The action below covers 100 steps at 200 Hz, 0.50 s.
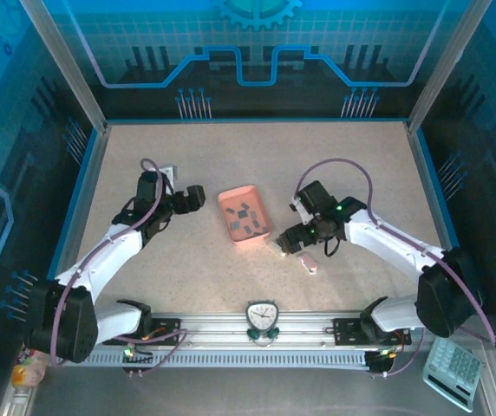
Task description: Load the staples into the stapler
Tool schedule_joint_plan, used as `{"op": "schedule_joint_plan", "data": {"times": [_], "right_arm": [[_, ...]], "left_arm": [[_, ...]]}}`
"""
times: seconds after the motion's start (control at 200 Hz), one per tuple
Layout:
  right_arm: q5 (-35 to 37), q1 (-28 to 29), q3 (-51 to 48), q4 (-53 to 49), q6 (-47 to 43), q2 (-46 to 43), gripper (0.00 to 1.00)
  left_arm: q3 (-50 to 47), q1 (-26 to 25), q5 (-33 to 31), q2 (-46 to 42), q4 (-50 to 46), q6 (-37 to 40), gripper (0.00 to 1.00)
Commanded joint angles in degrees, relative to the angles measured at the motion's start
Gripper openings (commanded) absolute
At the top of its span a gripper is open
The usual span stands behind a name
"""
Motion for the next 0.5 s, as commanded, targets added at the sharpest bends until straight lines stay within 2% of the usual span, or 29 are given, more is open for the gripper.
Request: {"op": "schedule_joint_plan", "data": {"times": [0.0,0.185,0.495], "right_arm": [[-2.8,0.5,2.6,-12.5,4.2,0.7,0.88],[-5.0,0.8,3.1,-16.3,6.6,3.9,0.72],[-3.8,1.5,4.1,-14.8,5.9,11.4,0.56]], "left_arm": [[1.8,-0.8,1.4,1.2,-3.1,-1.7,0.95],[2.0,-1.8,1.6,3.3,-2.2,-2.0,0.95],[3.1,-3.2,1.5,5.8,-2.3,-1.9,0.96]]}}
